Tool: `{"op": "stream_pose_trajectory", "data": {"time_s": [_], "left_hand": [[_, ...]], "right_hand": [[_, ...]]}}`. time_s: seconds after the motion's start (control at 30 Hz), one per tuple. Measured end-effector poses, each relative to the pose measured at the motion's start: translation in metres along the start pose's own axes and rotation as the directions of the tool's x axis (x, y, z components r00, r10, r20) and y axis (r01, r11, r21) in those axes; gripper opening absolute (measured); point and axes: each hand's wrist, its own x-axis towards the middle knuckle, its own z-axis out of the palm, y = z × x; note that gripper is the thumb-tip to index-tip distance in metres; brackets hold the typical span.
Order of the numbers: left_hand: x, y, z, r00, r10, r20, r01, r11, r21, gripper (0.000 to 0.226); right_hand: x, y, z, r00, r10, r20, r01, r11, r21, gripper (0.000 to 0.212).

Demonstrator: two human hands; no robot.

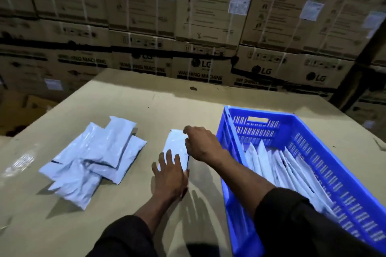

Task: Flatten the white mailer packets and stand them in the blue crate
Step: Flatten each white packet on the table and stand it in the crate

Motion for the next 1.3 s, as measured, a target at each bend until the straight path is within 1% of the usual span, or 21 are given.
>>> {"op": "stream_pose_trajectory", "data": {"time_s": [0.13, 0.2, 0.3, 0.37, 0.43, 0.47, 0.57, 0.63, 0.7, 0.73, 0.8, 0.87, 0.97, 1.0, 1.03, 1.07, 1.13, 1.17, 1.23, 1.27, 1.3], "left_hand": [[0.018, -0.010, 0.011, 0.998, 0.027, 0.051, -0.029, 0.999, 0.041, 0.072], [0.029, -0.016, 0.015, 0.992, 0.067, 0.104, -0.072, 0.997, 0.039, 0.073], [0.034, -0.032, 0.022, 0.974, 0.180, 0.139, -0.183, 0.983, 0.011, 0.068], [0.026, -0.049, 0.024, 0.957, 0.256, 0.133, -0.258, 0.966, 0.000, 0.059], [0.015, -0.069, 0.015, 0.927, 0.352, 0.131, -0.354, 0.935, -0.010, 0.053], [0.010, -0.080, 0.009, 0.901, 0.411, 0.138, -0.411, 0.911, -0.031, 0.054], [-0.007, -0.126, -0.013, 0.790, 0.591, 0.166, -0.587, 0.806, -0.078, 0.068], [-0.017, -0.157, -0.032, 0.736, 0.657, 0.162, -0.654, 0.752, -0.077, 0.071], [-0.030, -0.180, -0.049, 0.710, 0.677, 0.192, -0.683, 0.729, -0.045, 0.069], [-0.035, -0.188, -0.055, 0.694, 0.690, 0.207, -0.702, 0.712, -0.020, 0.067], [-0.043, -0.203, -0.061, 0.678, 0.712, 0.182, -0.723, 0.690, -0.009, 0.066], [-0.048, -0.205, -0.066, 0.725, 0.684, 0.073, -0.679, 0.729, -0.083, 0.060], [-0.042, -0.178, -0.067, 0.806, 0.569, -0.161, -0.589, 0.799, -0.120, 0.032], [-0.040, -0.167, -0.064, 0.841, 0.509, -0.184, -0.535, 0.832, -0.144, 0.027], [-0.038, -0.156, -0.061, 0.878, 0.452, -0.160, -0.475, 0.864, -0.166, 0.028], [-0.038, -0.148, -0.058, 0.906, 0.415, -0.083, -0.423, 0.893, -0.154, 0.035], [-0.044, -0.143, -0.040, 0.927, 0.361, 0.106, -0.362, 0.932, -0.013, 0.049], [-0.049, -0.144, -0.032, 0.933, 0.328, 0.151, -0.340, 0.938, 0.063, 0.053], [-0.056, -0.147, -0.021, 0.941, 0.287, 0.178, -0.308, 0.945, 0.107, 0.057], [-0.058, -0.148, -0.018, 0.945, 0.280, 0.171, -0.299, 0.949, 0.098, 0.059], [-0.058, -0.149, -0.015, 0.950, 0.275, 0.151, -0.291, 0.952, 0.096, 0.061]], "right_hand": [[-0.011, -0.006, 0.035, 0.994, 0.062, 0.084, -0.060, 0.998, -0.029, 0.033], [-0.014, -0.003, 0.049, 0.989, 0.088, 0.117, -0.087, 0.996, -0.017, 0.034], [-0.017, 0.004, 0.062, 0.985, 0.119, 0.127, -0.120, 0.993, -0.003, 0.038], [-0.020, 0.003, 0.074, 0.983, 0.130, 0.127, -0.134, 0.991, 0.017, 0.037], [-0.024, -0.002, 0.084, 0.984, 0.136, 0.115, -0.142, 0.989, 0.051, 0.031], [-0.026, -0.006, 0.088, 0.987, 0.131, 0.097, -0.138, 0.988, 0.064, 0.028], [-0.025, -0.014, 0.097, 0.994, 0.111, 0.004, -0.111, 0.990, 0.087, 0.029], [-0.027, -0.021, 0.103, 0.996, 0.073, -0.051, -0.068, 0.993, 0.099, 0.032], [-0.034, -0.029, 0.118, 1.000, 0.003, -0.031, -0.001, 0.998, 0.059, 0.037], [-0.040, -0.032, 0.128, 1.000, -0.021, 0.013, 0.021, 0.999, 0.032, 0.041], [-0.056, -0.042, 0.150, 0.996, -0.044, 0.074, 0.043, 0.999, 0.018, 0.044], [-0.069, -0.056, 0.163, 0.998, -0.013, 0.058, 0.012, 1.000, 0.028, 0.046], [-0.078, -0.071, 0.163, 0.995, 0.084, -0.055, -0.085, 0.996, -0.010, 0.040], [-0.078, -0.074, 0.161, 0.991, 0.101, -0.090, -0.103, 0.994, -0.022, 0.038], [-0.077, -0.077, 0.160, 0.989, 0.095, -0.117, -0.099, 0.995, -0.033, 0.037], [-0.075, -0.079, 0.159, 0.990, 0.071, -0.123, -0.076, 0.996, -0.038, 0.037], [-0.071, -0.084, 0.160, 0.999, 0.002, -0.046, -0.003, 1.000, -0.010, 0.049], [-0.069, -0.087, 0.161, 0.999, -0.027, 0.021, 0.026, 1.000, 0.016, 0.059], [-0.068, -0.088, 0.169, 0.990, -0.052, 0.132, 0.045, 0.997, 0.057, 0.079], [-0.069, -0.087, 0.175, 0.990, -0.053, 0.130, 0.046, 0.998, 0.052, 0.083], [-0.070, -0.085, 0.179, 0.991, -0.053, 0.119, 0.050, 0.998, 0.030, 0.080]]}}
